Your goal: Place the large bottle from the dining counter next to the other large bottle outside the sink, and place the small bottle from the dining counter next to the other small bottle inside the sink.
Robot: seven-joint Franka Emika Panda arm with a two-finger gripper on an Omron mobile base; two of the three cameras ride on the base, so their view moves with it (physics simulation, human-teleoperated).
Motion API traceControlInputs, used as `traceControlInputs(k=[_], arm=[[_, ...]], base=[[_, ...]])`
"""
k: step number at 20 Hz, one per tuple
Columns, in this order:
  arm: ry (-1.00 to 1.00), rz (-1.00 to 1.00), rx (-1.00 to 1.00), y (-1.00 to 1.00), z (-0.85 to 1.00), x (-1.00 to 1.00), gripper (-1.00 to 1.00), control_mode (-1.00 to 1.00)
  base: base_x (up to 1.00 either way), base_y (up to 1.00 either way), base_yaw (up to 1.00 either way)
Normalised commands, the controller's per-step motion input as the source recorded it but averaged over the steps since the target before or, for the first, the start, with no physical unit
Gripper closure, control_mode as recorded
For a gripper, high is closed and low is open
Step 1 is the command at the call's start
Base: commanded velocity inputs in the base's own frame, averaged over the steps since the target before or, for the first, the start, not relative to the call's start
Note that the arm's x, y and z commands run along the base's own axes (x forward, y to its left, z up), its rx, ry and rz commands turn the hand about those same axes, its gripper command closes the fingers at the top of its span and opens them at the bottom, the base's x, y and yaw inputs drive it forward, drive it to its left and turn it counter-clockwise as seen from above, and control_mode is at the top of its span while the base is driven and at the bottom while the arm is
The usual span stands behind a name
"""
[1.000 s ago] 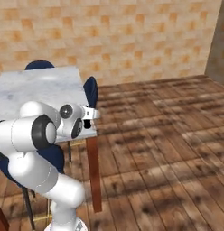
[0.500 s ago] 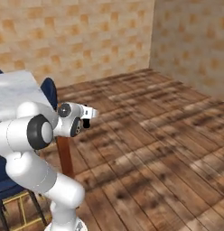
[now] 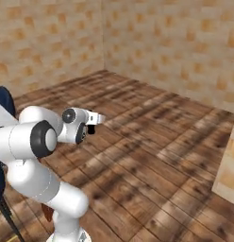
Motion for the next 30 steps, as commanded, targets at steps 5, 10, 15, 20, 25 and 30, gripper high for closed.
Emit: traceControlInputs(k=[5,10,15,20,25,30], arm=[[0.0,0.0,0.0,0.0,0.0,0.0,1.0,1.0],[0.0,0.0,0.0,0.0,0.0,0.0,1.0,1.0],[0.0,0.0,0.0,0.0,0.0,0.0,1.0,1.0],[0.0,0.0,0.0,0.0,0.0,0.0,1.0,1.0],[0.0,0.0,0.0,0.0,0.0,0.0,1.0,1.0],[0.0,0.0,0.0,0.0,0.0,0.0,1.0,1.0]], base=[[-0.18,-0.43,-0.43],[-0.11,-0.46,-0.43],[-0.08,-0.47,-0.42],[-0.03,-0.51,-0.43],[-0.02,-0.5,-0.42],[0.0,-0.55,-0.41]])
